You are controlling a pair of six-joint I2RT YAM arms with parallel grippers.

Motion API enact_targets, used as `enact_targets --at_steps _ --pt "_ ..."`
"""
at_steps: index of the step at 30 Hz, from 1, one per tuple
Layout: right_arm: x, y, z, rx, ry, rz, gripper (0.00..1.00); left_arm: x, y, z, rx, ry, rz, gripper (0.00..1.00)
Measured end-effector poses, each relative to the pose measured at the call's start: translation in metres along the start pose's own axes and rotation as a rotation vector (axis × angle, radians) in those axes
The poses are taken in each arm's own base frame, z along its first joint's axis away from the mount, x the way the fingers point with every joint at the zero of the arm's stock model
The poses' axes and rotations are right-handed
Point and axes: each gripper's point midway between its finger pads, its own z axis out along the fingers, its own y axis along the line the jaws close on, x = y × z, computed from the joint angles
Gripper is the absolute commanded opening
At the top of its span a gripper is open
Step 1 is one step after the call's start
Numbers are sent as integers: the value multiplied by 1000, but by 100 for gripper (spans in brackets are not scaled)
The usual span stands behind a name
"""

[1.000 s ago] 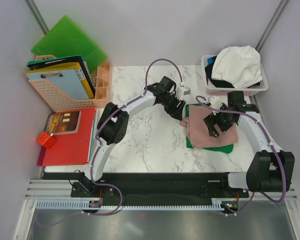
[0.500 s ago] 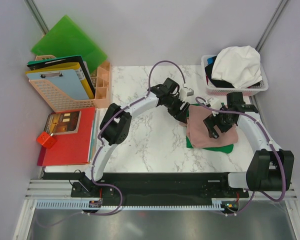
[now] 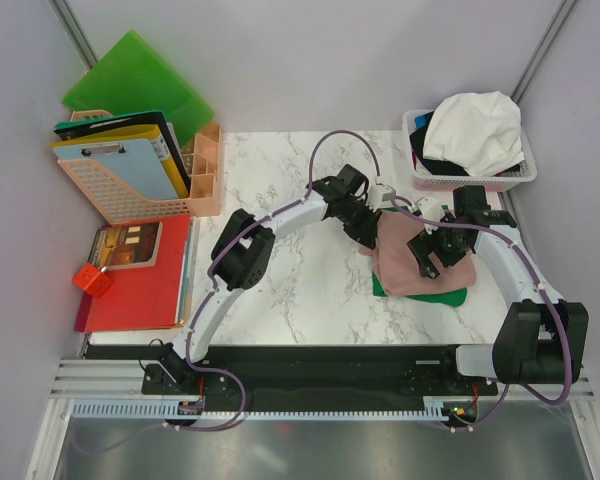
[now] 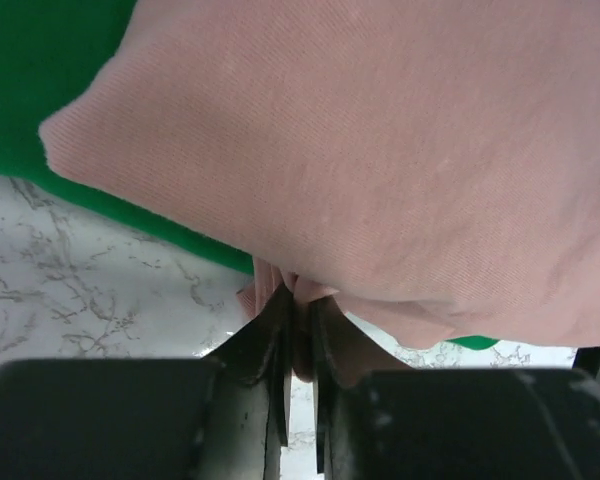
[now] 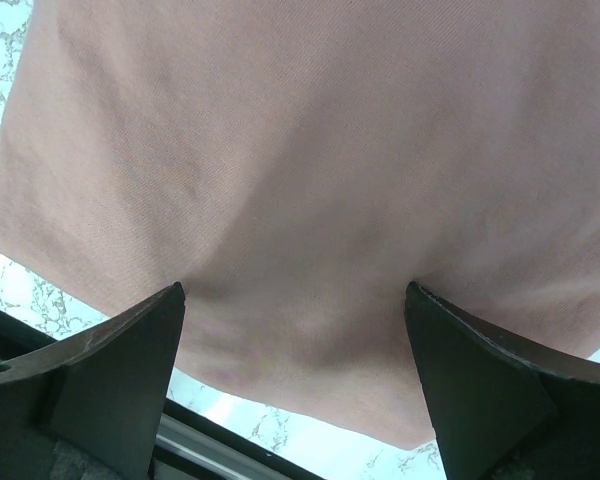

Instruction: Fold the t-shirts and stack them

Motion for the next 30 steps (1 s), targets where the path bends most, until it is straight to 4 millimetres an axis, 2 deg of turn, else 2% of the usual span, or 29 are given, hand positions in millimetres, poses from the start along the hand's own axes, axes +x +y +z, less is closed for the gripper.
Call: enact_targets --at_steps 1,3,4,5,7,10,17,21,26,30 --pt "0 0 0 0 0 0 98 2 1 1 -1 7 3 13" --pt "0 0 0 -1 -1 0 98 4 2 2 -10 13 6 25" --pt "0 0 0 -2 -1 0 98 4 4 2 -17 13 9 35" --pt "0 1 0 -4 -2 0 98 4 5 2 -25 13 17 54" --pt "0 1 1 -8 -2 1 98 6 7 2 -30 17 23 62" --pt "0 2 2 -14 -2 2 98 6 10 2 -45 16 34 66" --pt "0 2 2 -16 -2 -3 98 8 15 -4 -89 19 73 67" --pt "-1 2 2 -17 -2 -6 98 22 13 -15 -120 46 76 67" --pt "-1 3 2 -22 -7 -9 98 55 10 -41 -196 105 81 69" --pt "-4 7 -2 -33 -26 -16 98 66 11 -60 -262 123 113 69"
